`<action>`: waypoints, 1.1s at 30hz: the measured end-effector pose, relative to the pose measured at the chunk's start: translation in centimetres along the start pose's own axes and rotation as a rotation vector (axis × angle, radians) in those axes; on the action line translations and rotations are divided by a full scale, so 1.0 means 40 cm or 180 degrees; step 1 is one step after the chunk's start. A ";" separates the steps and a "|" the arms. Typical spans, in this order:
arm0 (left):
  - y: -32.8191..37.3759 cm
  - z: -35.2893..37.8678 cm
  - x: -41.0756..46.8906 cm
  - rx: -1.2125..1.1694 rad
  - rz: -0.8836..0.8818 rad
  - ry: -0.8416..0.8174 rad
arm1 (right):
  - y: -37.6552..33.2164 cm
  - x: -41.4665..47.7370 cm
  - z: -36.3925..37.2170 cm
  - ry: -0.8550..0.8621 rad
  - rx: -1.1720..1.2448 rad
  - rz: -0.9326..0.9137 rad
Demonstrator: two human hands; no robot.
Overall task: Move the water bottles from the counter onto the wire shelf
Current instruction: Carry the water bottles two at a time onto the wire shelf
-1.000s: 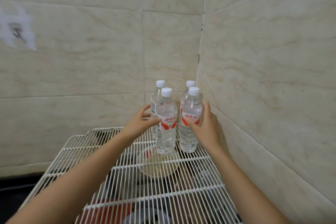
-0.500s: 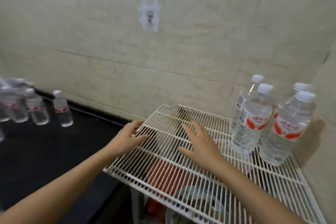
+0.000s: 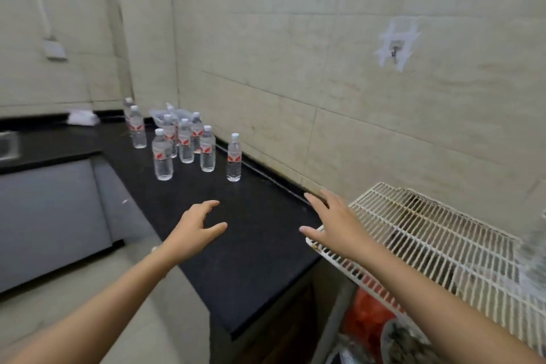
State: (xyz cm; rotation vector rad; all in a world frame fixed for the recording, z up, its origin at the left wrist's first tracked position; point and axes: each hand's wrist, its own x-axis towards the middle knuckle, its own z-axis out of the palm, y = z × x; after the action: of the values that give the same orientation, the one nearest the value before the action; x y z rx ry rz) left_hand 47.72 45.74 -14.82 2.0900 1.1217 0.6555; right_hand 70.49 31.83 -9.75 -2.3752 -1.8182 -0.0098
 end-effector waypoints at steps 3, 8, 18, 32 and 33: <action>-0.124 -0.136 -0.074 0.0378 -0.0208 0.0417 | -0.165 0.043 0.044 -0.0058 -0.0050 -0.0277; -0.335 -0.349 -0.231 0.1002 -0.0664 0.0928 | -0.445 0.083 0.162 -0.0332 0.0054 -0.0617; -0.641 -0.507 -0.439 0.1262 -0.1502 0.1143 | -0.832 0.145 0.374 -0.0877 0.0040 -0.1183; -0.889 -0.739 -0.140 0.1260 -0.2056 0.1649 | -1.164 0.648 0.525 -0.0914 0.0805 -0.1518; -0.906 -0.755 -0.115 0.1226 -0.2079 0.1701 | -1.178 0.681 0.530 -0.0914 0.0853 -0.1507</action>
State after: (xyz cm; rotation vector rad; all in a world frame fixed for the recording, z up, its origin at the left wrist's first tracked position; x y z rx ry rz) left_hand 5.73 66.22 -22.88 1.6907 2.2496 0.7193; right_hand 30.62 72.54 -22.66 -1.7964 -2.2995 0.5091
